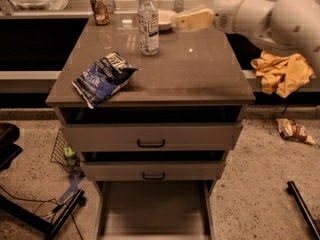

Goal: Place blue plastic bottle into bottom drawer

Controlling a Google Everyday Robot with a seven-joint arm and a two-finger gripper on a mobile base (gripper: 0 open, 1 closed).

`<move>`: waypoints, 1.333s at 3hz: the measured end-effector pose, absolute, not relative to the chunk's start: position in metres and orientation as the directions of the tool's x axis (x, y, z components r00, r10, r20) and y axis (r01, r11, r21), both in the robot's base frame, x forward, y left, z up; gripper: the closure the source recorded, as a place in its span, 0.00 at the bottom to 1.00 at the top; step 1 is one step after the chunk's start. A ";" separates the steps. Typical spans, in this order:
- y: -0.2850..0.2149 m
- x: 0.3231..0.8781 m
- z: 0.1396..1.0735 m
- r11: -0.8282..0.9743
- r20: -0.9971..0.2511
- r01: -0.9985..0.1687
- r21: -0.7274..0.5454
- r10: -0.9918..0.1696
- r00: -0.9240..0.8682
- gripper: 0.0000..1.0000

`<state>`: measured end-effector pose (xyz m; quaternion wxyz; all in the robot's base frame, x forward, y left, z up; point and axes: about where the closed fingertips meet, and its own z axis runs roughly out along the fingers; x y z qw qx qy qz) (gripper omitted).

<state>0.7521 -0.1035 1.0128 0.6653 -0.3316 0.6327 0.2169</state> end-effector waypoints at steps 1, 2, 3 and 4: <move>-0.065 0.789 0.997 0.663 -0.992 -0.738 -0.124 -0.078 0.096 0.00; -0.035 0.815 0.975 0.644 -0.997 -0.762 -0.076 -0.045 0.061 0.00; -0.015 0.828 0.952 0.630 -0.999 -0.775 -0.038 -0.045 0.012 0.00; 0.010 0.832 0.927 0.610 -0.999 -0.792 0.007 -0.021 -0.025 0.18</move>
Offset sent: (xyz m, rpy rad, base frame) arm 0.0974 0.1006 -0.0684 0.1187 0.1088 0.0985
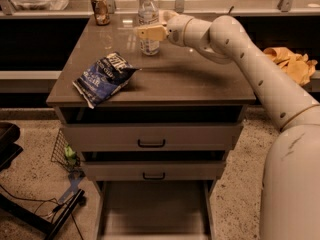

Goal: Place blue plastic bottle into bottom drawer

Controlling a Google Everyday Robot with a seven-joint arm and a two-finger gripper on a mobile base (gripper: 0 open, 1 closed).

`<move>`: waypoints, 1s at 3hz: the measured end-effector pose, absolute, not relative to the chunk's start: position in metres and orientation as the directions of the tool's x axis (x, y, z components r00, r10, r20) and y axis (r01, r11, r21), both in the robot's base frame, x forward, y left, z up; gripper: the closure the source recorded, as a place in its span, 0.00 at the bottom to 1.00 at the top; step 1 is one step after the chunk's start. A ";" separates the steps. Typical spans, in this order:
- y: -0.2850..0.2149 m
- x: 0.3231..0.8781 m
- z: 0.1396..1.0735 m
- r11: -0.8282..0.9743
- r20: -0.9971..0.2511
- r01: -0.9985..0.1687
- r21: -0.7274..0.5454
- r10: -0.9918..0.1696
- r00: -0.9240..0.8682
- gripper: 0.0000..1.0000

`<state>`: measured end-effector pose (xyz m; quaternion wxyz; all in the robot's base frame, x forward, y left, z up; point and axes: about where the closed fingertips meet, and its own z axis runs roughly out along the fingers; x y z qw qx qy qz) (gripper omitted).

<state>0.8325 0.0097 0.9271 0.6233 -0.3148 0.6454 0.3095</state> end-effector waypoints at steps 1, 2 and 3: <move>0.039 0.839 0.918 0.582 -1.000 -0.813 0.018 -0.006 -0.026 0.48; 0.040 0.838 0.918 0.581 -1.000 -0.814 0.018 -0.007 -0.027 0.71; 0.043 0.838 0.918 0.578 -1.000 -0.816 0.019 -0.006 -0.028 0.94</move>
Offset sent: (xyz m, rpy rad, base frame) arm 0.0057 0.0234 -0.0081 0.0127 0.0023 0.0280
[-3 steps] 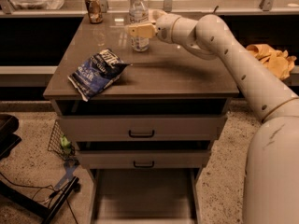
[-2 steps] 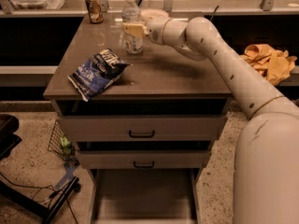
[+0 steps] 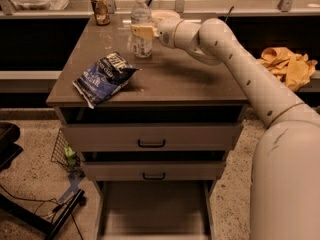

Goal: Place blue plastic bottle into bottom drawer

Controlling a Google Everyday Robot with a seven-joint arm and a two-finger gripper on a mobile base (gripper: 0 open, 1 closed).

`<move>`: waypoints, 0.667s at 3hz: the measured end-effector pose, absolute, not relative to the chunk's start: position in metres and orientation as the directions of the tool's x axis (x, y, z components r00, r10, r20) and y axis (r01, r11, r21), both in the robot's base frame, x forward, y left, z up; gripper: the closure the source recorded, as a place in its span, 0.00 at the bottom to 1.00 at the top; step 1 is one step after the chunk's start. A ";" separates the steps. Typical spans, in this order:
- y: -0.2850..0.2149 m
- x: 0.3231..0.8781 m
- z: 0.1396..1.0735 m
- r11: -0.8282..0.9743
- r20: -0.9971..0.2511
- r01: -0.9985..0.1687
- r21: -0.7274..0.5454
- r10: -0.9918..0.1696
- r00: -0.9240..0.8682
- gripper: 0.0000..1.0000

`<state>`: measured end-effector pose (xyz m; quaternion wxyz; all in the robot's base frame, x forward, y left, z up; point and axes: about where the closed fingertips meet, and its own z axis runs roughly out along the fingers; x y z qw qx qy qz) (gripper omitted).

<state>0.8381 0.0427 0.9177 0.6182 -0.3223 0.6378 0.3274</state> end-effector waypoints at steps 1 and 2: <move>0.021 0.832 0.941 0.592 -1.000 -0.806 0.000 -0.011 -0.008 1.00; -0.016 0.802 0.979 0.620 -1.000 -0.784 -0.029 -0.012 0.027 1.00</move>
Offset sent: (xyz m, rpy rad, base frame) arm -0.0830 -0.1190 0.0959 -0.0158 -0.0787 -0.1052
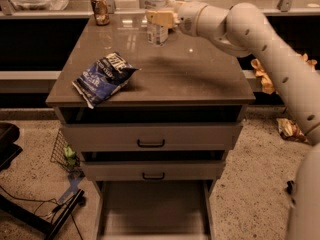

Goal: Place blue plastic bottle into bottom drawer

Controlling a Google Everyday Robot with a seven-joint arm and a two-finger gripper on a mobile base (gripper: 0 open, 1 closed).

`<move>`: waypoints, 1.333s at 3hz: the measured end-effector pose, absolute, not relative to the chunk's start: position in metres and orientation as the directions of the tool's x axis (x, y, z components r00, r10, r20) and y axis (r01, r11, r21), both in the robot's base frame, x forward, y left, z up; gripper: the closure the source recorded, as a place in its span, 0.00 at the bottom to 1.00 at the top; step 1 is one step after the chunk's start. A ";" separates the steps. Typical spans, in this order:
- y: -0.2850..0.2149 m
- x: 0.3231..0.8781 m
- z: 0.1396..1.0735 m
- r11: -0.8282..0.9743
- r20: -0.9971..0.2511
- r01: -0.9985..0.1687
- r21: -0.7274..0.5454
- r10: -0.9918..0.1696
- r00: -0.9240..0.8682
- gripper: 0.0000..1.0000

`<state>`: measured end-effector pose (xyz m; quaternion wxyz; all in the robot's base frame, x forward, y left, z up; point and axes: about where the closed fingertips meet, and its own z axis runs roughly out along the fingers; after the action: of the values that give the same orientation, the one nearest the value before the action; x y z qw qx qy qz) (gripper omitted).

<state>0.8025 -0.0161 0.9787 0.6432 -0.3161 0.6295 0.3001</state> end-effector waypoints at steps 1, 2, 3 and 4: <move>-0.045 0.751 1.015 0.658 -0.997 -0.750 -0.059 0.000 0.079 1.00; -0.048 0.680 1.016 0.689 -0.992 -0.722 -0.069 0.028 0.121 1.00; -0.029 0.614 0.978 0.630 -0.993 -0.775 -0.050 0.053 0.107 1.00; -0.019 0.551 0.932 0.581 -0.992 -0.814 -0.007 0.099 0.079 1.00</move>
Offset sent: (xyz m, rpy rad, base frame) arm -0.3123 -0.1242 -0.0951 0.0362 0.0724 -0.1773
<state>0.5514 -0.0191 0.9317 0.6683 -0.3050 0.5863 0.3415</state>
